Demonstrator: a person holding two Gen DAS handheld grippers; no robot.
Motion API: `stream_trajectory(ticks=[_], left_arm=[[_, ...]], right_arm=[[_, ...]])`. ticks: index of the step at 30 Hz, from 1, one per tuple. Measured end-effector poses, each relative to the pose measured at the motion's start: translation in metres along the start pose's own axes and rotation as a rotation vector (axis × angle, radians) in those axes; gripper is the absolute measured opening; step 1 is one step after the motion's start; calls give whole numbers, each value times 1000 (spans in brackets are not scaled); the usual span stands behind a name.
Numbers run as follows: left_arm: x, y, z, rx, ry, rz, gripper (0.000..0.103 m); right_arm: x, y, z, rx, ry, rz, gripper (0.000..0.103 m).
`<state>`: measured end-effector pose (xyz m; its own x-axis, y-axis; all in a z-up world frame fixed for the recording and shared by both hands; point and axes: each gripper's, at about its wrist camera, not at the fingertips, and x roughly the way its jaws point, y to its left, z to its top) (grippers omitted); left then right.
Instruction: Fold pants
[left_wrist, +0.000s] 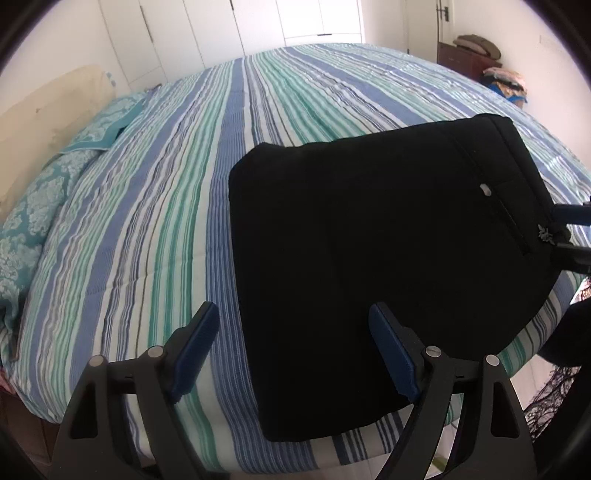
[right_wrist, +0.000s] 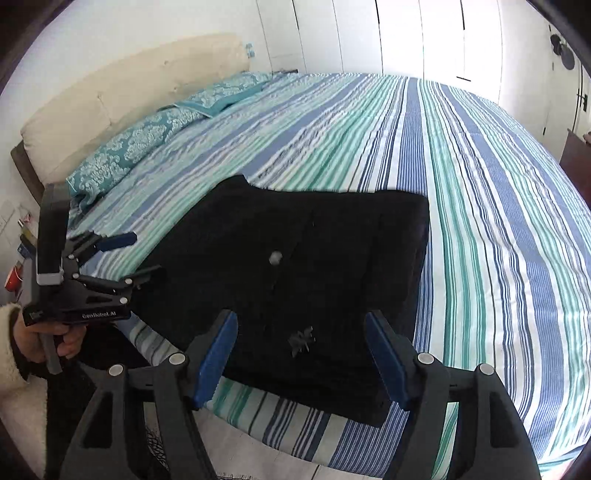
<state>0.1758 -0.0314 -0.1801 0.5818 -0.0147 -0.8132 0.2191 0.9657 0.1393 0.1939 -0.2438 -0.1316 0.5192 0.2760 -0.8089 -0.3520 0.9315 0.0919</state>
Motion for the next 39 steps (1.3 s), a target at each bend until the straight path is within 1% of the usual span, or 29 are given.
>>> stream_trajectory(ticks=[1,2,3,4,8,15,19,26,30,32,34,35,37,39], left_arm=[[-1,1,0,-8,8,2,87],[-1,2,0,-16,17,5,87],[0,3,-1,-23,23,3,88],[1,3,-1,-29,27,0,88],[1,6,-2,-35,35,-5,91],[2,4,-4,-41,41,-16,92],[5,6,-5,-56,51,-26,96],[8,12,-10,-107,76,-69,100],[8,24,-12,-165,107,-141,100],[2,37,-12,-210,112,-159,100],[-7,52,-8,-252,85,-152,99],[-10,61,-1,-271,64,-152,99],[-11,73,19,-299,25,-164,99],[-7,76,47,-299,-1,-199,99]], right_arm=[[8,0,-9,-4,24,-12,71],[11,-1,-19,-5,24,-19,71],[9,-2,-24,-4,2,-23,71],[8,-2,-25,5,-9,-23,71],[12,-2,-24,12,2,-35,71],[13,3,-32,17,-30,-70,71],[14,5,-31,6,-29,-82,71],[17,9,-33,-11,-30,-85,71],[15,12,-32,-18,-23,-87,71],[10,13,-29,-30,-14,-80,71],[0,9,-26,-21,-19,-58,71],[-6,5,-25,-5,-28,-43,71],[-18,-4,-17,29,-59,-21,71],[-26,-11,-2,38,-105,-9,71]])
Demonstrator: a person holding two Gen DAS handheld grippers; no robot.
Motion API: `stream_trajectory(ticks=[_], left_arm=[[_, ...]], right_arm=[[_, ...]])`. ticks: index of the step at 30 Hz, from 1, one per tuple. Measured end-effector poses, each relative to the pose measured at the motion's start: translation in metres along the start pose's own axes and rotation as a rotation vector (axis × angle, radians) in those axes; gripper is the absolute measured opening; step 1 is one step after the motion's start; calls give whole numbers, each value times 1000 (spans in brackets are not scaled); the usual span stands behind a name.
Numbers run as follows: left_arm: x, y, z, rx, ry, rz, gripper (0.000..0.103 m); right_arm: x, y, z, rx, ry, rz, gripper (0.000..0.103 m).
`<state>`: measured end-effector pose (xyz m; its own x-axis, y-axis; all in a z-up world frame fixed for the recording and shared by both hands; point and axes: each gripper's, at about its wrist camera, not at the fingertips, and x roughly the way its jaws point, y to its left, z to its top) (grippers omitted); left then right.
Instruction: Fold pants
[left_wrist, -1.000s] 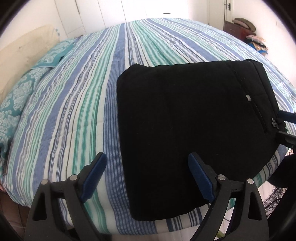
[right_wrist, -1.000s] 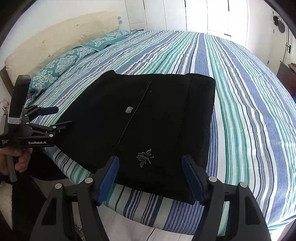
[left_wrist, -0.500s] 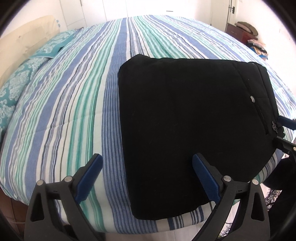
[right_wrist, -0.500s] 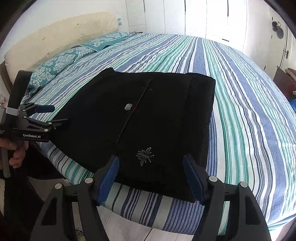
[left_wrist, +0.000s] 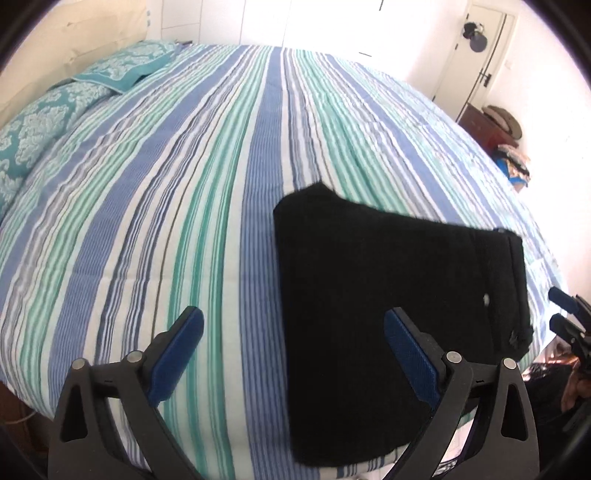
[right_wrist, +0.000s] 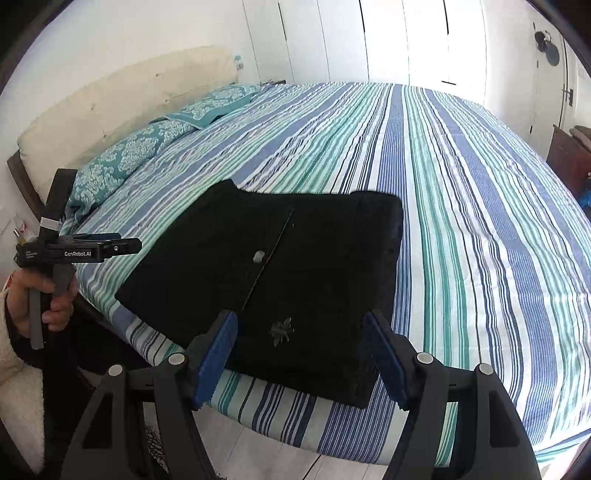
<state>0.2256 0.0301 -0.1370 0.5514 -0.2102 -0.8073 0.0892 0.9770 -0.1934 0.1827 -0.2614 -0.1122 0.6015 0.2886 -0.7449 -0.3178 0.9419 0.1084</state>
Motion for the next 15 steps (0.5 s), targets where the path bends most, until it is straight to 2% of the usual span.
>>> stream_trajectory(ticks=[4,7,9,10,11,13,15], left_arm=[[28,-20,57,36,-6,-152,99],[64,-34,84,70,33,-214,99],[92,-38,91,76,95,-270,99],[112,-35,95,67,134,-279,99],[127,-30,95,55,166,-249,99],[156,-21,94,32,205,-115,98],[173,-3,90,-28,219,-17,98]], right_arm=[[8,-5,46,2,-70,47,71],[26,-6,66,-7,-112,107,71],[48,-6,68,-23,-90,135,71],[63,-7,63,-29,-52,146,71],[79,-9,56,-29,-1,138,71],[101,-16,35,-14,63,118,71],[98,-20,22,3,9,128,71]])
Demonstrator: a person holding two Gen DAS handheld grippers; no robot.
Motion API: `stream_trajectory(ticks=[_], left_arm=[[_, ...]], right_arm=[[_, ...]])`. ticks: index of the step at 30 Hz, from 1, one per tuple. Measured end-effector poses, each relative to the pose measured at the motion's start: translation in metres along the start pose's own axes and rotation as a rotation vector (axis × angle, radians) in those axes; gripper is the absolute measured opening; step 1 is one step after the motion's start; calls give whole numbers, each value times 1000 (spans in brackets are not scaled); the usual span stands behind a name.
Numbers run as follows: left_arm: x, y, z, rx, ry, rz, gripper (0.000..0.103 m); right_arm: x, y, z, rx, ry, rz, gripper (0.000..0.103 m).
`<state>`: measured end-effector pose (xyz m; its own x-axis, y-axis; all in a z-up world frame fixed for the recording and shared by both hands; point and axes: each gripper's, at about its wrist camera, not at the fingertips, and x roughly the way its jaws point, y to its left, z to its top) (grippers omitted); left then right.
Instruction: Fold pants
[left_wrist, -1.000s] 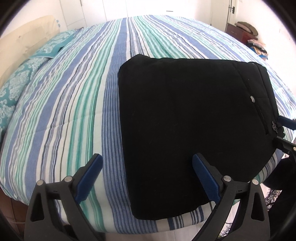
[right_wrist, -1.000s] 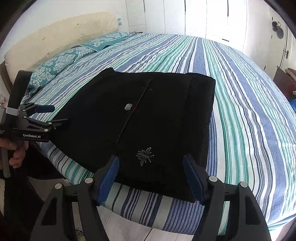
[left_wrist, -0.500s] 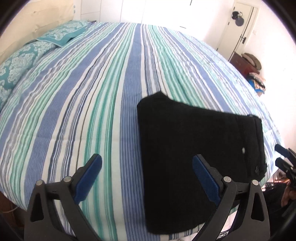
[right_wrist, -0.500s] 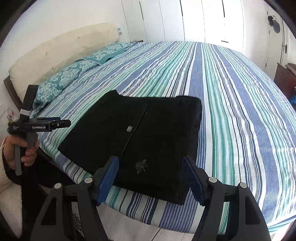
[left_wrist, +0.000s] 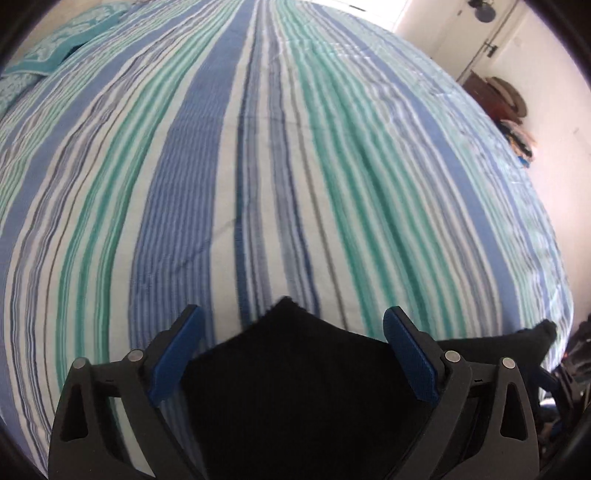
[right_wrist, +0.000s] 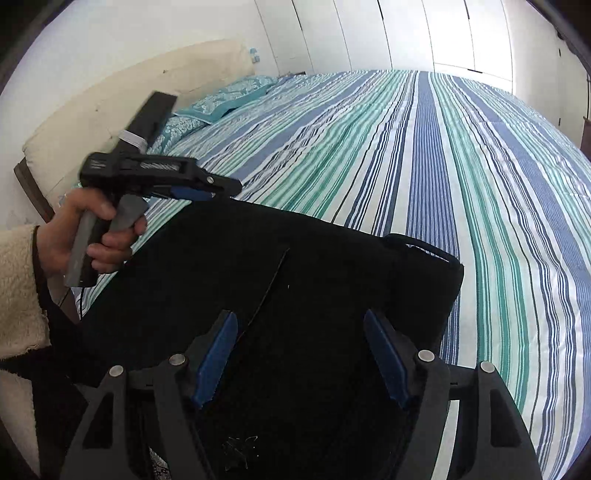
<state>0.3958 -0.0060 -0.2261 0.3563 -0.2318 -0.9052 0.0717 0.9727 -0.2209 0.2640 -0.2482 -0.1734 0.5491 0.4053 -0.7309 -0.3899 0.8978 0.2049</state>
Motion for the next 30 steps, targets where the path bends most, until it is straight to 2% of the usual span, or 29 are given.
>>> stream_trajectory(ticks=[2,6,11,16,19,22,24,26,29,30], left_arm=[[0,16,1,-67,-26,5,98],[-15,20,-1,-73,-49,67,98],[-73,19,-20,-58,-130,62,98],[-129,-15,-79,89,-181,29,98],[-135,-42,-123,150,-156,-27,98],[-116,-69,-151,205,-99,-50,98],[-103,-75,-170,228,-65,-6,98],[-109,-76,-184,249,-109,33,98],[-128,-68,-199,252,-99,14,98],[-136,-65,-202,246,-106,4,98]], right_arm=[[0,2,-1,-7,4,-9,71],[-1,4,-8,-16,-8,-10,71],[-8,5,-7,-30,-19,-10,71],[-55,17,-10,-40,-62,-49,71],[-75,34,-25,-49,-52,2,71],[-79,50,-45,-27,-32,102,71],[-71,50,-60,23,8,103,71],[-61,43,-75,95,73,116,68],[-59,41,-90,123,147,109,64],[-60,43,-94,120,168,63,65]])
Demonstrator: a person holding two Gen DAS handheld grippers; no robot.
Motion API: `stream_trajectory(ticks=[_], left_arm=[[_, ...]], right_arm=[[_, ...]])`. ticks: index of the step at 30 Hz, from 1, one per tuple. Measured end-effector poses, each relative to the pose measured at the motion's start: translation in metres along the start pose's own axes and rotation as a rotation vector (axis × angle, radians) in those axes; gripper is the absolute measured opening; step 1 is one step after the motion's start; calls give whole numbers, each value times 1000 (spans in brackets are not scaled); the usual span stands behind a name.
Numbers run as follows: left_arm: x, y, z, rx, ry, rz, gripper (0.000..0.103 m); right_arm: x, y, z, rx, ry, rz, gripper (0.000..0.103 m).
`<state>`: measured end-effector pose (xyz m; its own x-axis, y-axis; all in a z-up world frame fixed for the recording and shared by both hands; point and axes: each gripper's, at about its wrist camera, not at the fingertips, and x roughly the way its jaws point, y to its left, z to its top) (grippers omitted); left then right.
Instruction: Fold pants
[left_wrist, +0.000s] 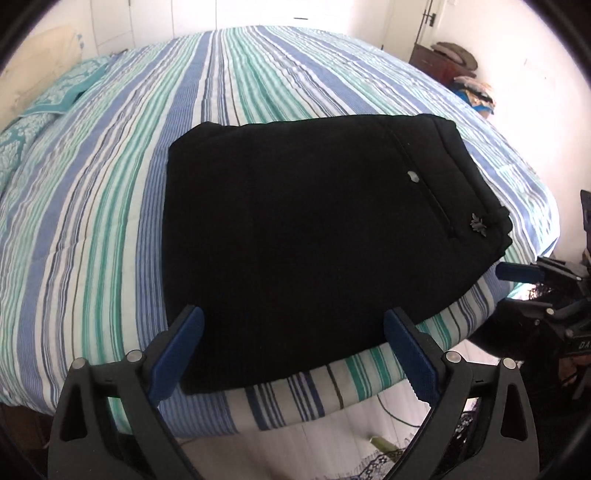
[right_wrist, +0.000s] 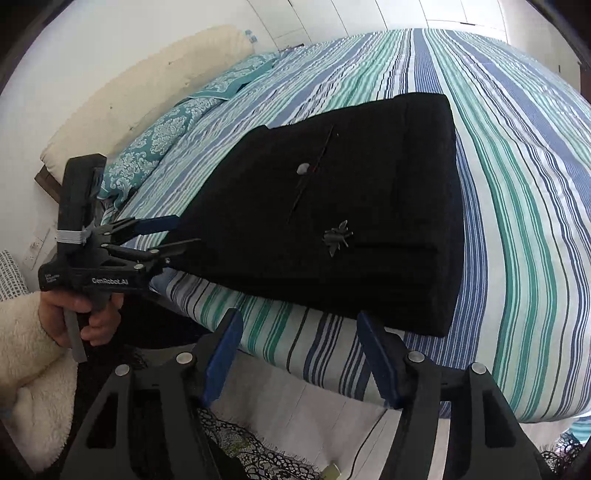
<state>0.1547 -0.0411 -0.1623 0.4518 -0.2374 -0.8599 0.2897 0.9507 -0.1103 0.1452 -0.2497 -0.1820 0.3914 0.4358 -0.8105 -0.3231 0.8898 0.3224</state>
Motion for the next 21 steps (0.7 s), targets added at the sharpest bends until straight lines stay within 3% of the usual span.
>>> stream_trajectory(ticks=[1,3,7,9,11,13,15,21], left_arm=[[-8,2,-3,-11,-15,-4,98],[-20,9,-4,-46,-57,0,98],[-30,14,1,-106,-132,31,98],[-25,13,4,-113,-134,59,98],[-9,13,3,-108,-83,70,98],[7,16,-4,-92,-6,41,98],[10,15,-14,-74,37,4,98],[-7,4,-20,14,-18,22,98]], right_arm=[[-4,1,-2,5,-6,-29,65],[-24,6,-4,9,-88,12,65],[-49,22,2,-61,-226,-40,71],[-42,23,11,-71,-230,-86,71],[-25,11,15,-32,-181,-106,74],[-8,-4,11,37,-101,-111,74],[-12,-4,11,52,-112,-108,74],[-31,-18,-4,165,-114,-112,74]])
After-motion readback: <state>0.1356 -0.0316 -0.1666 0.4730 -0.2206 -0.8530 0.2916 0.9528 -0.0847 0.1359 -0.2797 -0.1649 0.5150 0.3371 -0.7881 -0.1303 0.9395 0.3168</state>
